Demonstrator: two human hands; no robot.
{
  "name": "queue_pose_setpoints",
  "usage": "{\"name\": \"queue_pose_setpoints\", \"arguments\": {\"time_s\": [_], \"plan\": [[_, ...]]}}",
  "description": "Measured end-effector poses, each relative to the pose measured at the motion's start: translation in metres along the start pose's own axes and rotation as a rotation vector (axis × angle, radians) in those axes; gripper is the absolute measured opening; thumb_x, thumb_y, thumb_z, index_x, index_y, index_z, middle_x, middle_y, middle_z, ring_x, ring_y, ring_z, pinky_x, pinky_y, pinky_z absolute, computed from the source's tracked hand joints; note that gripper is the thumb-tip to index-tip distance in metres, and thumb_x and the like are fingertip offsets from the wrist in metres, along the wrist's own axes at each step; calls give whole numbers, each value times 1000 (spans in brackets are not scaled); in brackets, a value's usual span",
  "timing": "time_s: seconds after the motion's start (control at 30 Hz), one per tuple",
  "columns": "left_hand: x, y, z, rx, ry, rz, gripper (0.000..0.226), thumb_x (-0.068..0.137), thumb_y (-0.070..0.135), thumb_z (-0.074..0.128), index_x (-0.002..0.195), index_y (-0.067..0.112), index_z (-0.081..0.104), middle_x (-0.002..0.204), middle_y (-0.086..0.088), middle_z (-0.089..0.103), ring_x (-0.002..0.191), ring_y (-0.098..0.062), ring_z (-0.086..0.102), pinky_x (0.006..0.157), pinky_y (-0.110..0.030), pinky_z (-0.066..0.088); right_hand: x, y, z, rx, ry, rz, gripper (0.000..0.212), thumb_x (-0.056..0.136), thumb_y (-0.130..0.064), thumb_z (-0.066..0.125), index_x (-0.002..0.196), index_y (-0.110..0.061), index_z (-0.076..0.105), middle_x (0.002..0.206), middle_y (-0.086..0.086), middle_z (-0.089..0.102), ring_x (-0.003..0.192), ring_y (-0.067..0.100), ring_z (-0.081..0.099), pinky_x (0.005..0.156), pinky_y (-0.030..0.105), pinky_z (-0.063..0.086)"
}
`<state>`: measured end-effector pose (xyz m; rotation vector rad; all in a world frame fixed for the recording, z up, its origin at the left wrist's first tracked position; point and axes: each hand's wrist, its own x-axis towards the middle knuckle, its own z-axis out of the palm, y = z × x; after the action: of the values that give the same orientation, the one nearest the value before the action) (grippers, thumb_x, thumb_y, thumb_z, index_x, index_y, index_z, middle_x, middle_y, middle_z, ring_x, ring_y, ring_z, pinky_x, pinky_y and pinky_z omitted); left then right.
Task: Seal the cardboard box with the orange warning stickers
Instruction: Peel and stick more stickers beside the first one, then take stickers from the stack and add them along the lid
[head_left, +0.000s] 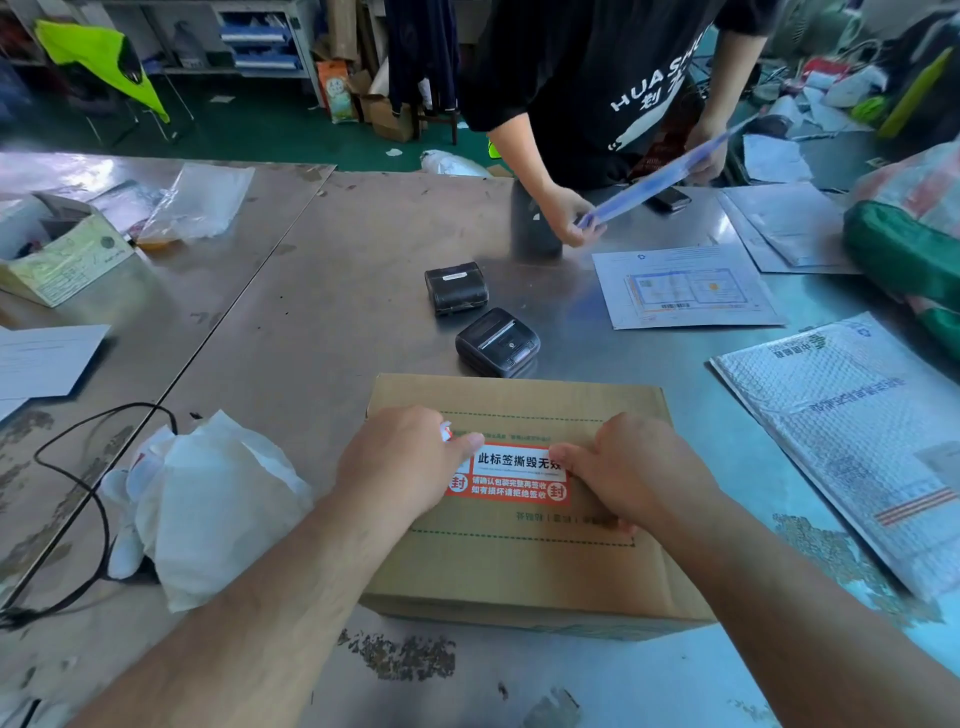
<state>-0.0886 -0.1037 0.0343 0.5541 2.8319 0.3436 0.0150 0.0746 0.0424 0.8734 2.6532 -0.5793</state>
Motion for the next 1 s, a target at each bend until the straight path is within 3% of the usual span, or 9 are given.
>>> {"name": "queue_pose_setpoints", "arguments": {"time_s": [0.17, 0.27, 0.4, 0.6, 0.77, 1.0], "plan": [[2, -1, 2, 15, 18, 16, 52, 90, 61, 50, 62, 18, 40, 66, 3, 49, 60, -17, 45, 49, -31, 26, -1, 1, -4, 49, -26, 6, 54, 90, -63, 57, 72, -12, 56, 53, 7, 63, 43, 20, 62, 53, 28, 51], [1, -4, -6, 14, -94, 58, 56, 74, 69, 64, 66, 21, 38, 69, 7, 46, 62, -15, 45, 48, -29, 26, -7, 2, -10, 17, -85, -54, 54, 77, -63, 72, 73, -10, 63, 60, 11, 73, 49, 19, 64, 64, 31, 56], [-2, -4, -14, 82, -216, 103, 60, 58, 71, 76, 72, 22, 44, 77, 8, 53, 65, -12, 48, 53, -30, 33, -13, 1, -14, 5, -107, -97, 53, 68, -61, 81, 74, -12, 62, 67, 9, 75, 60, 18, 64, 67, 33, 55], [-4, -2, -16, 77, -218, 115, 60, 58, 70, 77, 73, 22, 44, 79, 8, 54, 67, -12, 49, 54, -30, 33, -16, 6, -9, 62, -51, -92, 54, 59, -60, 87, 73, -18, 56, 66, 3, 69, 67, 20, 65, 60, 32, 49], [-6, -6, -18, 2, -125, 72, 52, 70, 65, 72, 67, 22, 43, 70, 7, 52, 59, -11, 45, 49, -29, 27, -23, 19, -8, 223, 87, -53, 50, 66, -56, 85, 69, -19, 52, 66, -2, 64, 58, 14, 57, 51, 29, 39], [-18, 14, -7, -166, 122, 73, 45, 79, 56, 66, 71, 13, 52, 62, 2, 59, 59, -20, 54, 51, -30, 37, -40, 50, -13, 321, 215, 33, 44, 74, -55, 79, 69, -18, 55, 67, -2, 64, 64, 12, 58, 52, 29, 39]]}}
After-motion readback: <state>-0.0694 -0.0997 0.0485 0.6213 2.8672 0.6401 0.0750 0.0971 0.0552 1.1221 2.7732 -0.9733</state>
